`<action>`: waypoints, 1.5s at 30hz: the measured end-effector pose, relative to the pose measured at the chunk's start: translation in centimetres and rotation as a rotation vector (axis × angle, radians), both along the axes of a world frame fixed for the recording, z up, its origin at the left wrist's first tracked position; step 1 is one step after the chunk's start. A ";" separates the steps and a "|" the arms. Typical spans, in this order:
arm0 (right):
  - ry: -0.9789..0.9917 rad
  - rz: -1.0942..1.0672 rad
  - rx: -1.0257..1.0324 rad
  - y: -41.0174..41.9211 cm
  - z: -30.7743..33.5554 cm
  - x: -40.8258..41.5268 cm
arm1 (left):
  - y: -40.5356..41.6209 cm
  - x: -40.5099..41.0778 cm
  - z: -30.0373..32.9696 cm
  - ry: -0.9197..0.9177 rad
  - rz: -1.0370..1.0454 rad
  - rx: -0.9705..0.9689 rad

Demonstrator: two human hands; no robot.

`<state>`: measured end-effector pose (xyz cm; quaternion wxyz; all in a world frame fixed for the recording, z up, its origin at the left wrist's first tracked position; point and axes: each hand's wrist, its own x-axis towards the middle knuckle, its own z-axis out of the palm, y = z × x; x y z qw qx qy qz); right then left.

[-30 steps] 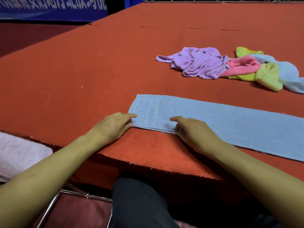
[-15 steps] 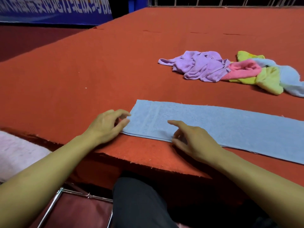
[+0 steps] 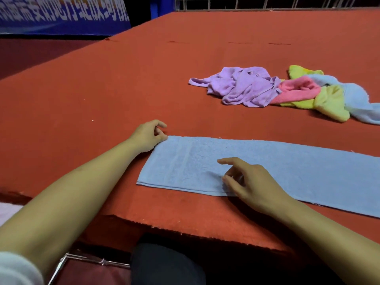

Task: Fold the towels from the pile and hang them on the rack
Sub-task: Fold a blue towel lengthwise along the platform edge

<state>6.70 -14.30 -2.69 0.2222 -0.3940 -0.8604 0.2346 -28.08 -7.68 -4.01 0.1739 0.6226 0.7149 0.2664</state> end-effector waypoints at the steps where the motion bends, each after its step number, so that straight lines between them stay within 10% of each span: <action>1: 0.009 -0.001 -0.007 0.2 -0.1 0.0 | 0.2 -0.3 0.2 -0.014 -0.004 0.012; 10: 0.152 -0.082 -0.054 -0.3 0.7 3.6 | 0.6 3.6 1.6 0.085 0.093 0.154; 30: -0.001 -1.003 0.099 -2.1 -0.8 38.6 | -2.9 51.2 0.7 -0.112 -0.855 0.088; 41: 0.063 -0.901 -0.014 -3.2 -2.3 41.1 | -0.9 59.7 0.1 0.120 -0.967 0.149; 45: 0.125 -0.896 -0.010 -2.8 -2.1 41.3 | -0.2 59.4 0.1 -0.123 -0.819 0.068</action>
